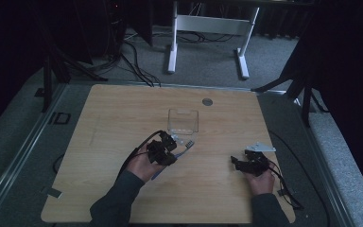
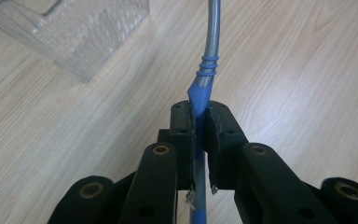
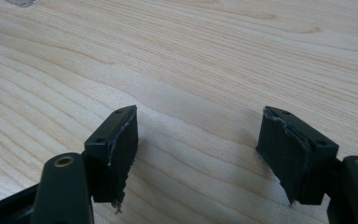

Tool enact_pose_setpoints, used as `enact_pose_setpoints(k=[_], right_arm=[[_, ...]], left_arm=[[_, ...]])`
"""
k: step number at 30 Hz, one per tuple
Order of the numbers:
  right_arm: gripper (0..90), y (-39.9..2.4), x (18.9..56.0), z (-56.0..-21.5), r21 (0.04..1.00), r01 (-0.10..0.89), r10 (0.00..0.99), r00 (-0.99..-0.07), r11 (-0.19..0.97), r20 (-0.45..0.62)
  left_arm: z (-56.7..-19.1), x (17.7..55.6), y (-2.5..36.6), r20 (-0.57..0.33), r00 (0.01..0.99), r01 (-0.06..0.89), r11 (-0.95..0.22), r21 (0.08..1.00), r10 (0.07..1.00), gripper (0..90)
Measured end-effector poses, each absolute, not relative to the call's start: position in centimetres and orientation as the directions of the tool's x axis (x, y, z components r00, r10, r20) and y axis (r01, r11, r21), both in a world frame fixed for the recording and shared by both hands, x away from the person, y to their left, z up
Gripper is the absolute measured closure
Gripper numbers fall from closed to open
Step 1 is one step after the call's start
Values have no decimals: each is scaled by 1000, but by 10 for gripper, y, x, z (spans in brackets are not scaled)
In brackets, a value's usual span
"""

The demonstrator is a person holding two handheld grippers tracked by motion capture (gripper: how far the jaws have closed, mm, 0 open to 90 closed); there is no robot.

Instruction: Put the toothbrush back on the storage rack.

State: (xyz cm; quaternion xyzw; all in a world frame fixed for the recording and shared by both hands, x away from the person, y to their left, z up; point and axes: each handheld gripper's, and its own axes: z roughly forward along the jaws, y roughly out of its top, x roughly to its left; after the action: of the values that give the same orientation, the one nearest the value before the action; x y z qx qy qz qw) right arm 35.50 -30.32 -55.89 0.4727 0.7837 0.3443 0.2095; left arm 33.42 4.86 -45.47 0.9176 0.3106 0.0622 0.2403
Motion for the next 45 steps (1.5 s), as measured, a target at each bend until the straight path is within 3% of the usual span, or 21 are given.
enact_pose_setpoints(k=[45], right_arm=[[282,-303,355,-559,737,597,885,-466,317,-3]], left_arm=[[-427,335,62,-44,756,504,-539,675,653,818]])
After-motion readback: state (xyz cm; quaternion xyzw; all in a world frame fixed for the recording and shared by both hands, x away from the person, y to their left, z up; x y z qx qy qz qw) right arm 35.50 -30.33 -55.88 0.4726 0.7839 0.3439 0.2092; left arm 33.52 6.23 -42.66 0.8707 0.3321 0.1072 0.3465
